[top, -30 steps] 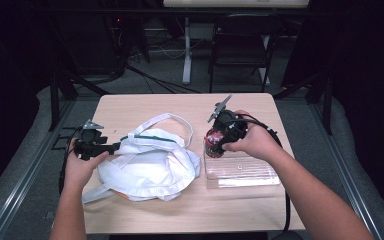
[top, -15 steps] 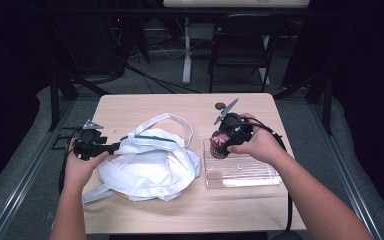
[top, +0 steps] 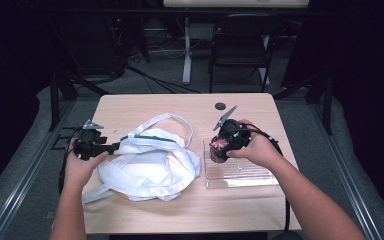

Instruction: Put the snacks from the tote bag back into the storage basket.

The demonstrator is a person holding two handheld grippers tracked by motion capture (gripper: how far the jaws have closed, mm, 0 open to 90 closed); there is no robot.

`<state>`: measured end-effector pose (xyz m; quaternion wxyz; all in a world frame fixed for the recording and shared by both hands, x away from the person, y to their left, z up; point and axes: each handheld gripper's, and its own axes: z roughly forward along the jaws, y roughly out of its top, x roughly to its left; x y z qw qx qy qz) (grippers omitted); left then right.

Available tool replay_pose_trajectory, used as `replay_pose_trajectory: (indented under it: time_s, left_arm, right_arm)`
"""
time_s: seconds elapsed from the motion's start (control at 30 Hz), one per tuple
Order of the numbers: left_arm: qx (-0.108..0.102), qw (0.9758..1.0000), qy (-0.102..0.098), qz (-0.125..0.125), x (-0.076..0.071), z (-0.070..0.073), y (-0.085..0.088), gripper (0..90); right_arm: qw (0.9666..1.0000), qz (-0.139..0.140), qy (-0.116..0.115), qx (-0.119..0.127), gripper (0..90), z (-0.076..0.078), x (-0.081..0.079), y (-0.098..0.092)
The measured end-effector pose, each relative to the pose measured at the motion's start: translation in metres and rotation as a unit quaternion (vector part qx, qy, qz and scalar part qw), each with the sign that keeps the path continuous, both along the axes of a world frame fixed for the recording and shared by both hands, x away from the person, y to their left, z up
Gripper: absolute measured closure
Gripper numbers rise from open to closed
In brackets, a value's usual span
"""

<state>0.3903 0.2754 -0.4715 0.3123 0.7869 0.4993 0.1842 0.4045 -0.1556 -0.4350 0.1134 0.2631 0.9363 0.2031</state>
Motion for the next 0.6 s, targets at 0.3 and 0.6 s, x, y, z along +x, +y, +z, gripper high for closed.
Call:
replay_pose_trajectory:
  time_s: [0.3, 0.6]
  left_arm:
    - [0.001, 1.0, 0.005, -0.001, 0.0, 0.0, 0.0, 42.0]
    - [-0.003, 1.0, 0.005, 0.001, 0.0, -0.001, 0.001, 42.0]
  right_arm:
    - [0.9999, 0.006, 0.011, -0.01, 25.1, -0.016, 0.005, 0.002]
    - [0.9997, 0.004, 0.018, -0.015, 25.1, -0.03, 0.011, 0.004]
